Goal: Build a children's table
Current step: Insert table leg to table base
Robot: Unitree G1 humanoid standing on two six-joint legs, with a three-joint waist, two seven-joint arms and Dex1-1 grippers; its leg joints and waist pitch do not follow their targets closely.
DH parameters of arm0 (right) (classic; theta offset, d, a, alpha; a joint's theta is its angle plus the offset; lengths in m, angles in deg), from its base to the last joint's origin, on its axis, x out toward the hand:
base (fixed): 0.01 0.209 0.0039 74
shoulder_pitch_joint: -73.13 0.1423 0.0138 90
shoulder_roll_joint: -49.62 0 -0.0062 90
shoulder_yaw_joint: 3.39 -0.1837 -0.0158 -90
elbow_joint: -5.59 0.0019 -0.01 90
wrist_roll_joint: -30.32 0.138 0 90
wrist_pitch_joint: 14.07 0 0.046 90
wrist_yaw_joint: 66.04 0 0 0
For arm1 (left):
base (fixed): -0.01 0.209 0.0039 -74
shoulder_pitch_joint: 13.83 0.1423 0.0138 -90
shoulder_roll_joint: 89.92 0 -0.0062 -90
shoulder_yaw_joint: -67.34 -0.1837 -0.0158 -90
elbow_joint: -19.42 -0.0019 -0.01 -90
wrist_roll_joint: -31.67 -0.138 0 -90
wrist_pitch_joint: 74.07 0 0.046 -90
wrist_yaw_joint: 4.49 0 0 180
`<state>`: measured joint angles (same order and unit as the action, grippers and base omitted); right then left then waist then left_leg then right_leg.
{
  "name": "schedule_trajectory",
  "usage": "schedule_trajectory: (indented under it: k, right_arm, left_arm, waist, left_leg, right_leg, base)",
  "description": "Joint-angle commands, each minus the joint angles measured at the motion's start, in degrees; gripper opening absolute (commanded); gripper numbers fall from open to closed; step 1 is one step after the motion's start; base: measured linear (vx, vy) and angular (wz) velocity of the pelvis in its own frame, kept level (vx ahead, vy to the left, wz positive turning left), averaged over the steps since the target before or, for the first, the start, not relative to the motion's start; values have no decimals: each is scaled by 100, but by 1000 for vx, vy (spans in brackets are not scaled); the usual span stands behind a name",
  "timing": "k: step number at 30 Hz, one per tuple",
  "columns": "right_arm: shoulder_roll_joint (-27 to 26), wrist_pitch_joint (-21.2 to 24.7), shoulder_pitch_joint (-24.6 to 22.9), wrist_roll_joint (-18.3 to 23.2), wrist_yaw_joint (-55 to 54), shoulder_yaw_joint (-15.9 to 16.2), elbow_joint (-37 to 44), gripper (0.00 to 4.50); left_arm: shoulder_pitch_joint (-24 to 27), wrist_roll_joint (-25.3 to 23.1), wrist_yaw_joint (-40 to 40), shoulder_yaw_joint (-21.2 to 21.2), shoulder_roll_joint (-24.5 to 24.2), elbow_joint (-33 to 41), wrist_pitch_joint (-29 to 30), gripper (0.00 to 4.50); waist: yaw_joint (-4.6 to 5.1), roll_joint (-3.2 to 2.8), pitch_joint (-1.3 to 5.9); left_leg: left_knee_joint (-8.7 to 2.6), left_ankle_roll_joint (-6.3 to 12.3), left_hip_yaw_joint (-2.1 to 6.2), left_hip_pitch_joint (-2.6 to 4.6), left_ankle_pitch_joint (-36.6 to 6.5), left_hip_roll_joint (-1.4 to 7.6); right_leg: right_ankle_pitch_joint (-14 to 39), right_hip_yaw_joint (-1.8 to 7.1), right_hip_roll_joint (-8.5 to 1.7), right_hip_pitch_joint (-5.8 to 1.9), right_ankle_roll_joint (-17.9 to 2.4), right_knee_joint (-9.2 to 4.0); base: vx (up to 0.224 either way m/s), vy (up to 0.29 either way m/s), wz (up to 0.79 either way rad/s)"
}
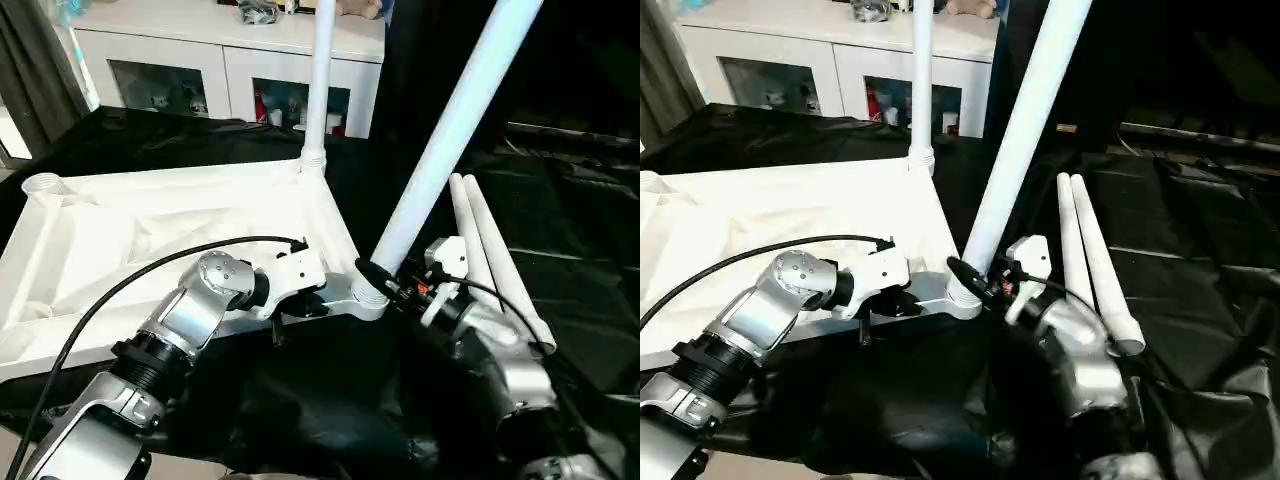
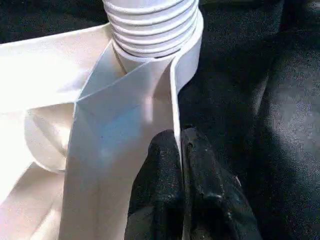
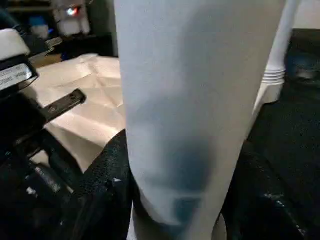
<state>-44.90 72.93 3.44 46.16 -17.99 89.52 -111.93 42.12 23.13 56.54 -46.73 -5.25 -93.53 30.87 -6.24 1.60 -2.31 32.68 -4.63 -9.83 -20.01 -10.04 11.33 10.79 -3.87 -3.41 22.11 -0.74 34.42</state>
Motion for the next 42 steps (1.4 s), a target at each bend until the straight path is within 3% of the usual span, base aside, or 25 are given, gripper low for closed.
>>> schedule_trajectory:
  k: [1, 3, 13, 22, 27, 32, 36, 38, 39, 42]
  right_arm:
    - [100, 403, -150, -219, 270, 279, -363, 190]
    - [223, 565, -2, -200, 551, 314, -466, 190]
    - [564, 955, 193, -225, 1374, 619, -606, 190]
    - [779, 899, 196, -274, 2150, 856, -702, 190]
    - [838, 949, 143, -307, 2421, 998, -650, 190]
    - [813, 942, 149, -305, 2486, 1001, -670, 189]
    - [627, 741, 261, -302, 2048, 751, -955, 189]
    - [552, 629, 307, -309, 1785, 643, -1073, 189]
    - [485, 503, 340, -308, 1568, 543, -1167, 189]
    - [322, 331, 407, -261, 1126, 322, -1355, 189]
  left_arm:
    - [-11, -103, -17, -108, -70, -86, 10, 0]
    - [1, -49, 71, -100, -93, -73, -55, 0]
    - [142, 346, 814, -102, -289, 267, -507, 0]
    - [213, 592, 1361, -135, -514, 456, -727, 0]
    - [255, 774, 1799, -172, -698, 632, -613, 0]
    - [238, 733, 1740, -163, -702, 605, -634, 0]
    - [17, 486, 986, 2, -435, 186, -605, 0]
    - [-50, 468, 788, 69, -359, 126, -462, 0]
    - [-97, 458, 639, 119, -303, 91, -359, 0]
    - [-171, 460, 375, 223, -194, 38, -151, 0]
  waist:
    - [16, -14, 238]
    - [14, 18, 241]
    - [15, 10, 264]
    - [9, 12, 284]
    - [-9, 6, 283]
    - [-5, 9, 281]
    - [-11, 10, 268]
    - [-8, 12, 257]
    - [7, 11, 231]
    - [29, 24, 219]
  left_leg:
    - [-450, 75, 91, 55, -1983, 221]
    - [-454, 95, 84, 36, -1855, 227]
    - [-450, 132, 69, 20, -1618, 237]
    - [-431, 163, 46, 31, -1424, 242]
    - [-448, 135, 49, 46, -1490, 256]
    - [-460, 34, 57, 62, -1691, 255]
    - [-458, 0, 53, 99, -1846, 249]
    - [-458, -48, 53, 137, -2031, 252]
    - [-471, -94, 83, 125, -2234, 241]
    - [-477, -116, 126, 122, -2382, 231]
  right_leg:
    - [2624, 301, -517, -114, -699, -592]
    - [2437, 297, -509, -135, -759, -565]
    - [1785, 295, -500, -186, -985, -488]
    - [1252, 294, -485, -212, -1163, -427]
    - [1283, 288, -488, -210, -1182, -427]
    - [1399, 290, -489, -205, -1172, -441]
    - [1607, 294, -491, -174, -1149, -475]
    - [1933, 299, -507, -141, -1105, -505]
    - [2464, 282, -524, -138, -967, -559]
    - [3157, 260, -551, -120, -684, -632]
  base:
    - [0, 0, 0]
    - [0, 0, 0]
    - [0, 0, 0]
    - [0, 0, 0]
    - [0, 0, 0]
    - [0, 0, 0]
    - [0, 0, 0]
    - [0, 0, 0]
    - [0, 0, 0]
    - [-46, 2, -3]
